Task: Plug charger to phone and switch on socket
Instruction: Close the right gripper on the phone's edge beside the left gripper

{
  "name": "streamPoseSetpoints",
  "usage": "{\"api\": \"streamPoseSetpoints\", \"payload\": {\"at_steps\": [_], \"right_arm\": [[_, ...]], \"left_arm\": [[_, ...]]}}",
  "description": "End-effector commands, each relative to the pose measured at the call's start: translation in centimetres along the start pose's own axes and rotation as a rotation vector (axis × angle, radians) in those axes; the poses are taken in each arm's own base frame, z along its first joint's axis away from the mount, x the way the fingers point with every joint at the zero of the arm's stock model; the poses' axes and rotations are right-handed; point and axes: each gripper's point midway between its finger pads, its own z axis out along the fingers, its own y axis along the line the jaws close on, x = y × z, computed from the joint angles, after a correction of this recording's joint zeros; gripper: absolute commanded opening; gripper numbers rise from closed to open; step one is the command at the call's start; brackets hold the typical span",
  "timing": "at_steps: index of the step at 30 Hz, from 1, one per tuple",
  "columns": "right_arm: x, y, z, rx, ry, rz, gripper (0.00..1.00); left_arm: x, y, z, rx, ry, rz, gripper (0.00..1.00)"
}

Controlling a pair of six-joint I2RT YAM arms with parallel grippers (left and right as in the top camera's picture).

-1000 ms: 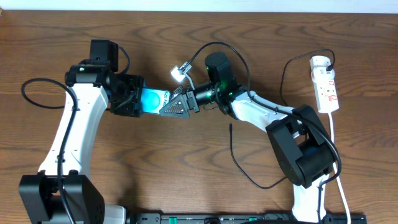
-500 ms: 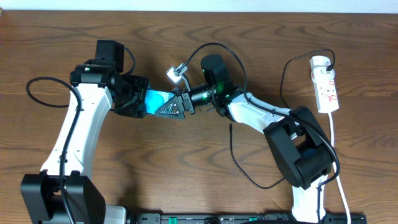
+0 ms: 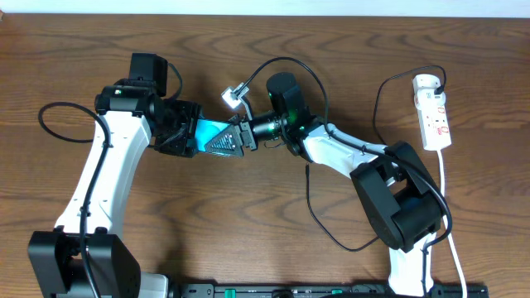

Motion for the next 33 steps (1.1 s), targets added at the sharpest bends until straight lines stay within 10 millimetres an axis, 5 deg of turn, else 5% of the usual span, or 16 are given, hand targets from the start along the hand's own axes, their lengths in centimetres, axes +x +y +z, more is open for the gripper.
{"api": "streamPoseSetpoints", "payload": {"at_steps": [1,15,33], "right_arm": [[-1.0,-0.3,0.3,0.036,-0.031,0.047,0.84],[-2.4,-2.2,0.5,0.150,-0.137,0.241,0.82],[-3.6,-0.4,0.9,0.080,-0.166,0.247,0.82]], "left_arm": [[0.5,-0.2,-0.5,0.016,0.015,-0.001,0.08],[0.5,-0.2,-0.5,0.014,0.017,-0.110,0.07],[1.4,-0.6,-0.6,0.027,0.074,-0.257,0.07]]}}
